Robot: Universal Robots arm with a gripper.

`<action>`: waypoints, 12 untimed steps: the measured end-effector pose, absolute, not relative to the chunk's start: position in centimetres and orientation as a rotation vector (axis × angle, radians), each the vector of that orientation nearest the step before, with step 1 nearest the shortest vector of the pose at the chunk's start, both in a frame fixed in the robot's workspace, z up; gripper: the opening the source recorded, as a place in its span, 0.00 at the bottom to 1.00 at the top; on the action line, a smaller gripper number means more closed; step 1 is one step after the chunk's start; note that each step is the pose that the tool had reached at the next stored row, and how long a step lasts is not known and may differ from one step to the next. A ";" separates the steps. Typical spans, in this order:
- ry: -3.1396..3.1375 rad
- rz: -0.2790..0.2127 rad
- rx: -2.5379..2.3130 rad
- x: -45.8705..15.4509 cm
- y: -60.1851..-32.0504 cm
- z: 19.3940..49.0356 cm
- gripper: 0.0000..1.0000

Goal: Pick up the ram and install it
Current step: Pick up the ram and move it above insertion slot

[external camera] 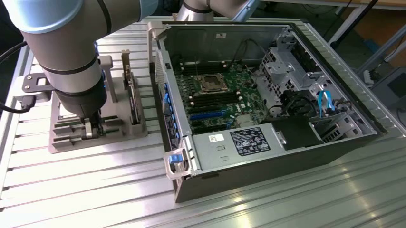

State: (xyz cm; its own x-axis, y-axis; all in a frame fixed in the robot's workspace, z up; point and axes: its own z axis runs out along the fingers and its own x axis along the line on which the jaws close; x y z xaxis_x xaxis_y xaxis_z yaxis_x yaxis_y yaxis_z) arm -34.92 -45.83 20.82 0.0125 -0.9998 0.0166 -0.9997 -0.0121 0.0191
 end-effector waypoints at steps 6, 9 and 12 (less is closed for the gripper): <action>-2.190 -0.002 2.217 -34.9 -45.8 20.8 0.12; -2.190 -0.002 2.217 -34.9 -45.8 20.8 0.12; -2.190 -0.002 2.217 -34.9 -45.8 21.1 0.12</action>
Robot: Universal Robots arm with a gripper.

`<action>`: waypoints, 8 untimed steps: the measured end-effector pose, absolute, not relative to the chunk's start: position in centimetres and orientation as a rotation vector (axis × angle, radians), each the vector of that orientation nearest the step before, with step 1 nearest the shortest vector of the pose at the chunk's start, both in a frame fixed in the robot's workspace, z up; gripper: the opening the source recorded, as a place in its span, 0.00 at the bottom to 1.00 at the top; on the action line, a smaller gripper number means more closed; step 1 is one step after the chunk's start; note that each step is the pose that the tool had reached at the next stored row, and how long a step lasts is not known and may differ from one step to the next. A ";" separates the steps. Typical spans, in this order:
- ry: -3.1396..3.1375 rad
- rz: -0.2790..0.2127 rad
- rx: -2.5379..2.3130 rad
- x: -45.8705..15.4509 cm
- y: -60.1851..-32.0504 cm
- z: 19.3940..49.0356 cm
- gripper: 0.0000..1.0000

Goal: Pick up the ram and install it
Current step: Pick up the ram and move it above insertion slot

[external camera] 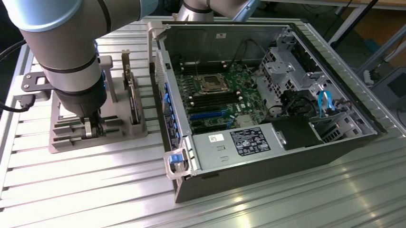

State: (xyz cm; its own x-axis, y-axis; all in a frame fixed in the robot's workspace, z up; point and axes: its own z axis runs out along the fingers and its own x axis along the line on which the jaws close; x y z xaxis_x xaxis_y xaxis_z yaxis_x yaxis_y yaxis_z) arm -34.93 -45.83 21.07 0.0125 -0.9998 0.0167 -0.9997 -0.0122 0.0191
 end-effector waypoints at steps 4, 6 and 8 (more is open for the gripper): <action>-2.190 -0.002 2.217 -34.9 -45.8 21.7 0.12; -2.190 -0.002 2.217 -34.9 -45.8 22.2 0.12; -2.190 -0.002 2.217 -34.9 -45.8 22.5 0.12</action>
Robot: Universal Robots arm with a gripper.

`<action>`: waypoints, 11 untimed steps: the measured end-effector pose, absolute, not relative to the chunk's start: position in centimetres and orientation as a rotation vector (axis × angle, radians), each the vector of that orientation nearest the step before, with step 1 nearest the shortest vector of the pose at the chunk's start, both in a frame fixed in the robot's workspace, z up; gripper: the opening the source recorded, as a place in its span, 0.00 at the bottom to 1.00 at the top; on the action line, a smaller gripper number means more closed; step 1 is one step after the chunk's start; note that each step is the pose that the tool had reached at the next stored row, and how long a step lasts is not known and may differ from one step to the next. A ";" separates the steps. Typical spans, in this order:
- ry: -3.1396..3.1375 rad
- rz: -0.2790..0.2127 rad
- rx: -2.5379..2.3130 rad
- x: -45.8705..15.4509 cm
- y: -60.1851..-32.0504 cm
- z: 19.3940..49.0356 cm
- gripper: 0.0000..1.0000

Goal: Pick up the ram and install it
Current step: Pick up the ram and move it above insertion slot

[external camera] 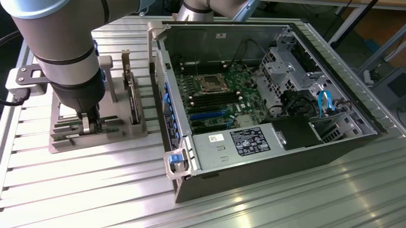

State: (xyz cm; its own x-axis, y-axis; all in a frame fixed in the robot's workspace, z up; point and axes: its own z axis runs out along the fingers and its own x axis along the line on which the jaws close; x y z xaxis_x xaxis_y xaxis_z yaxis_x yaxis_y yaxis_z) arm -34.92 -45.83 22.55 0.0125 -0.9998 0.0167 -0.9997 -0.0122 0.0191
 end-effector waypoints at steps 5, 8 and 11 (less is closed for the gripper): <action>-2.190 -0.002 2.217 -34.9 -45.8 23.3 0.12; -2.189 -0.002 2.217 -34.9 -45.8 24.4 0.12; -2.189 0.000 2.216 -34.9 -45.8 25.7 0.12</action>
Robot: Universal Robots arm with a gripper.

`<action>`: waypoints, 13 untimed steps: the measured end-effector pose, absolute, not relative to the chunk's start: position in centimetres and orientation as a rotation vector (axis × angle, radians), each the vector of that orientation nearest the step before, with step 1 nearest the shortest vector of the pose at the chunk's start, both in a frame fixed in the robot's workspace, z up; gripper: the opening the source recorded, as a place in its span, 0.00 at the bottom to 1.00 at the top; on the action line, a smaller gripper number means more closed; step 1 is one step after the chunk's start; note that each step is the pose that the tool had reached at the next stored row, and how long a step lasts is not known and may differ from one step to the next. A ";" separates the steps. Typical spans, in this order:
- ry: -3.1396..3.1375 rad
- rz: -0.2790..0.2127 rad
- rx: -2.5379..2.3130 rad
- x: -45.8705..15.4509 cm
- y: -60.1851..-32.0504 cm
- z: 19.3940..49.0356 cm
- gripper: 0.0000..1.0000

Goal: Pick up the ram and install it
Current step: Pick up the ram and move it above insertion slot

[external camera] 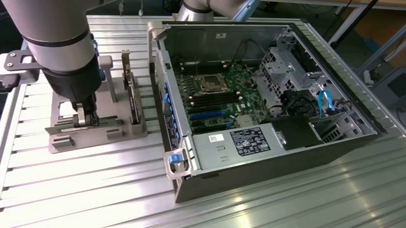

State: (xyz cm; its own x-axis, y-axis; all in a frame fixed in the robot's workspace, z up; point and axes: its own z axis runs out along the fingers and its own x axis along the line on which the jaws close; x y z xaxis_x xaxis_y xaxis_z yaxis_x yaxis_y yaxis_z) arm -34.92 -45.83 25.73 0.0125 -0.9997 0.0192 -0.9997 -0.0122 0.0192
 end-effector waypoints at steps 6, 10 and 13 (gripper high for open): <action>-2.188 0.001 2.216 -34.9 -45.8 27.3 0.12; -2.188 0.001 2.215 -34.9 -45.8 28.9 0.12; -2.188 0.001 2.215 -34.9 -45.8 29.7 0.12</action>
State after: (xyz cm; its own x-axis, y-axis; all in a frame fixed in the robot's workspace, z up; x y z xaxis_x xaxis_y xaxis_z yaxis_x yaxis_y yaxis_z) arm -34.92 -45.83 29.73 0.0125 -0.9997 0.0201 -0.9997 -0.0121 0.0192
